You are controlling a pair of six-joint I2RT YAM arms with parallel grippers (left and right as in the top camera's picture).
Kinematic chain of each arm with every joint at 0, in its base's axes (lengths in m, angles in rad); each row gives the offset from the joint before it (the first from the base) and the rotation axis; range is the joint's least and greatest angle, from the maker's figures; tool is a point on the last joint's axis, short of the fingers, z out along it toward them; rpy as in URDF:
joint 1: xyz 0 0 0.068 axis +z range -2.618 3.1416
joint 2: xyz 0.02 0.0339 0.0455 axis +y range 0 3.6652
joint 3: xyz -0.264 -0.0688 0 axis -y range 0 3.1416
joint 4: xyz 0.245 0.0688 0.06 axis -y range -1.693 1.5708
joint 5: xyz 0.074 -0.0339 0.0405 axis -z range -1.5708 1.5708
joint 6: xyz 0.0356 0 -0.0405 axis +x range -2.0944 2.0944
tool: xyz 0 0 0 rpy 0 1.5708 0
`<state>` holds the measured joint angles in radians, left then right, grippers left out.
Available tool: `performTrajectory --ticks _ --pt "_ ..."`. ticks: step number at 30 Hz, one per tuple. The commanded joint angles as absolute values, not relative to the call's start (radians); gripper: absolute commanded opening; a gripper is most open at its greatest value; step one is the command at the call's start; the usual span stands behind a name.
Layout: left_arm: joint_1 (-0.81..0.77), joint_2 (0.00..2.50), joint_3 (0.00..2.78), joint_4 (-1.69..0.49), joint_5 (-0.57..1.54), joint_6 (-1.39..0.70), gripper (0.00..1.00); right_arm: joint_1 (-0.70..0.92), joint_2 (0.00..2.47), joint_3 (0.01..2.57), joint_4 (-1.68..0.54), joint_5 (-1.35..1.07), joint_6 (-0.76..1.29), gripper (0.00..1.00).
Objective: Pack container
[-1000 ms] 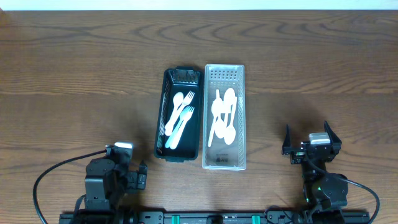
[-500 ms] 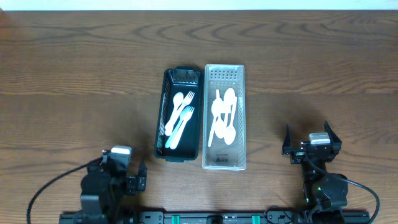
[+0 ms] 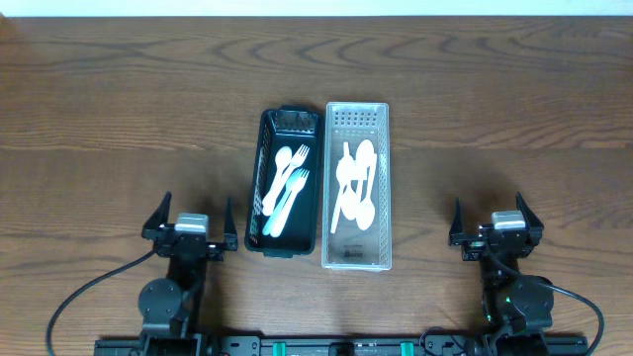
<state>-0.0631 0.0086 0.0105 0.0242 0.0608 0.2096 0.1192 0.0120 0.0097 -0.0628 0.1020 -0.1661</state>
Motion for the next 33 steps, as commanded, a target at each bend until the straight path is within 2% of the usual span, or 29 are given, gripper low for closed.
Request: performTrajectory --ticks 1,3,11,33 --pt "-0.069 0.002 0.004 -0.011 0.06 0.246 0.98 0.131 0.006 0.006 -0.063 0.108 -0.173 0.99" --pt "-0.069 0.002 0.004 -0.074 0.06 0.208 0.98 0.131 0.006 0.006 -0.063 0.108 -0.173 0.99" --pt "-0.069 0.006 0.004 -0.067 0.061 0.001 0.98 0.131 0.006 0.006 -0.063 0.108 -0.173 0.99" --pt "-0.069 0.006 0.004 -0.067 0.06 0.002 0.98 0.131 0.006 0.006 -0.063 0.108 -0.173 0.99"
